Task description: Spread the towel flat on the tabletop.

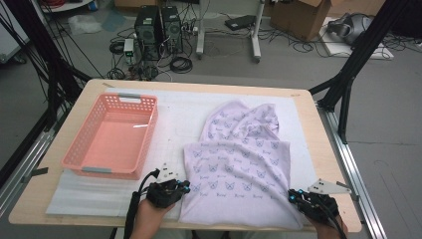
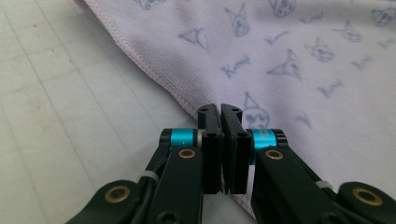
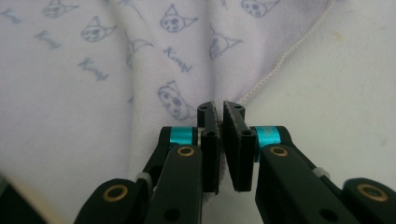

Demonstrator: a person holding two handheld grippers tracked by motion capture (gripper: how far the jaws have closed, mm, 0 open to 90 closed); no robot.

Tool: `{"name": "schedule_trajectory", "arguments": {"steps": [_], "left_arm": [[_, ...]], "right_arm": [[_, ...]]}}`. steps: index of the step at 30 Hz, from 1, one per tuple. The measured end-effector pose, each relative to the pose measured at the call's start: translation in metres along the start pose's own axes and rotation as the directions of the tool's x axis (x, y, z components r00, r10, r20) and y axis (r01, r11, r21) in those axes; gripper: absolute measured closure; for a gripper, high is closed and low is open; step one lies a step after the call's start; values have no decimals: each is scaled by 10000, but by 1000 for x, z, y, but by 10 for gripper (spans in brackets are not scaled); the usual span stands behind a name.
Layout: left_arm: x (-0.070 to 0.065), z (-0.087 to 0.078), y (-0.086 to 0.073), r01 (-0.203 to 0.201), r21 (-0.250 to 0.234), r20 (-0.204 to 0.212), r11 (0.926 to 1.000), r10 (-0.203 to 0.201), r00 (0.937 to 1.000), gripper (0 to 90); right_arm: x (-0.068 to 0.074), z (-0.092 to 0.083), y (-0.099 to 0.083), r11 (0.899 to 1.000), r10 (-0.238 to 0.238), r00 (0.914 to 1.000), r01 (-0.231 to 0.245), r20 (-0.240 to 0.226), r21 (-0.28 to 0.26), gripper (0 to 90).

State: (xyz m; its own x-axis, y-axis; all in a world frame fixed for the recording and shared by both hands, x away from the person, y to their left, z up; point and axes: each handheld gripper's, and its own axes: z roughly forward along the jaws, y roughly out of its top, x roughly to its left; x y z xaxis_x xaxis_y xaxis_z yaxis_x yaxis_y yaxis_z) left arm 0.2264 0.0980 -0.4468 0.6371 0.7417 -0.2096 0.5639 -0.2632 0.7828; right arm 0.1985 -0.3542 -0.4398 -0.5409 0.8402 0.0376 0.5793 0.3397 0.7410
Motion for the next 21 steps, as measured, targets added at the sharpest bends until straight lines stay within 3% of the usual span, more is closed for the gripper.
{"name": "schedule_trajectory", "arguments": {"steps": [7, 14, 15, 18, 20, 21], "left_arm": [[-1, -38, -23, 149, -384, 604, 9992, -126, 9981, 866], [-15, -58, -35, -462, -309, 1223, 9985, 496, 9913, 860], [-16, -58, -35, -549, -441, 1191, 9975, 598, 9911, 840], [-8, -53, -28, -257, -860, 788, 9960, 325, 9964, 599], [-3, -48, -23, -15, -1201, 601, 9928, 88, 9982, 495], [-1, -46, -20, 11, -1227, 549, 9924, 57, 9985, 484]], "right_arm": [[10, -28, -17, 9999, -164, 9993, 162, -342, -39, 849], [25, -49, -33, 9989, -219, 9957, 255, -902, 390, 848], [26, -51, -34, 9990, -221, 9958, 254, -888, 360, 828], [22, -52, -30, 9997, 166, 9988, -173, -468, -155, 646], [20, -49, -23, 9980, 324, 9991, -339, -290, -539, 617], [19, -47, -20, 9975, 257, 9995, -270, -193, -652, 603]]}}
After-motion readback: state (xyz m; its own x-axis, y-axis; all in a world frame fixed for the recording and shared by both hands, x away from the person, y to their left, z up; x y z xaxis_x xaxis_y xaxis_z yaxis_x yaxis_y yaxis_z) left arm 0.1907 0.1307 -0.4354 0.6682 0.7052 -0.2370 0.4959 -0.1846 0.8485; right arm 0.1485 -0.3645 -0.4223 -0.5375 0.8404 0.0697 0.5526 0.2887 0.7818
